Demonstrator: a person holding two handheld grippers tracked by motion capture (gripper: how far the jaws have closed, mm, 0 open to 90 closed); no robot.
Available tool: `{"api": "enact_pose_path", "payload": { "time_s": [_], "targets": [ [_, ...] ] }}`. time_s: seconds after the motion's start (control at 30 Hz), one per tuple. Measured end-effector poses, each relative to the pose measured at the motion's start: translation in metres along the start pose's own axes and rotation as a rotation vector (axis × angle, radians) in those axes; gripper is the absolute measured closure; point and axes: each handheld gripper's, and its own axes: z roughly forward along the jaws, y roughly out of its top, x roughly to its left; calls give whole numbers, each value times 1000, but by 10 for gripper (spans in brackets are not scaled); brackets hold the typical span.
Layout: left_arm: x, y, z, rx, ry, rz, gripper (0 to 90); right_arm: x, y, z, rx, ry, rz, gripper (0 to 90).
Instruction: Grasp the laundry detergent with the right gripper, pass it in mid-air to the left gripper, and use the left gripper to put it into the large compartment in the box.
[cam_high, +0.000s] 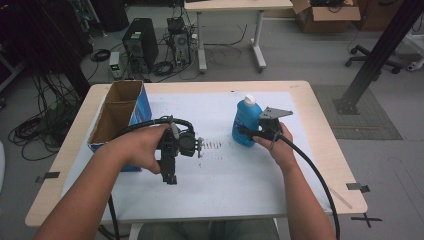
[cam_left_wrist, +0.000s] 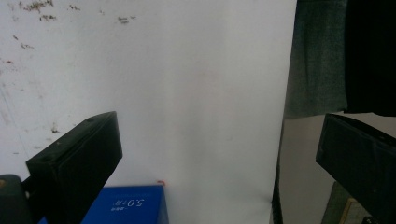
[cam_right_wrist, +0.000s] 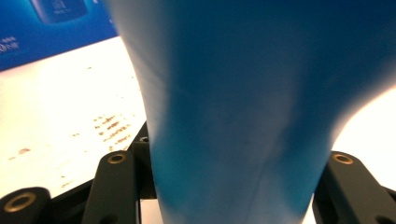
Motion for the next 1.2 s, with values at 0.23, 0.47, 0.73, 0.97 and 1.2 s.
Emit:
{"api": "enact_pose_path", "payload": {
  "time_s": [0.23, 0.47, 0.73, 0.97, 1.2],
  "targets": [
    [2, 1, -6, -6, 6, -1, 7, 5, 20, -21, -19, 54, -52, 458],
    [8, 2, -16, -15, 10, -9, 7, 23, 43, -54, -1, 150, -145, 457],
    [10, 3, -28, -20, 20, -10, 7, 51, 53, -74, 4, 267, -215, 457],
    [11, 2, -37, -23, 25, -11, 5, 74, 57, -78, 37, 346, -282, 456],
    [9, 1, -45, -45, 28, -8, 4, 93, 56, -74, 43, 410, -316, 457]
  ]
}}
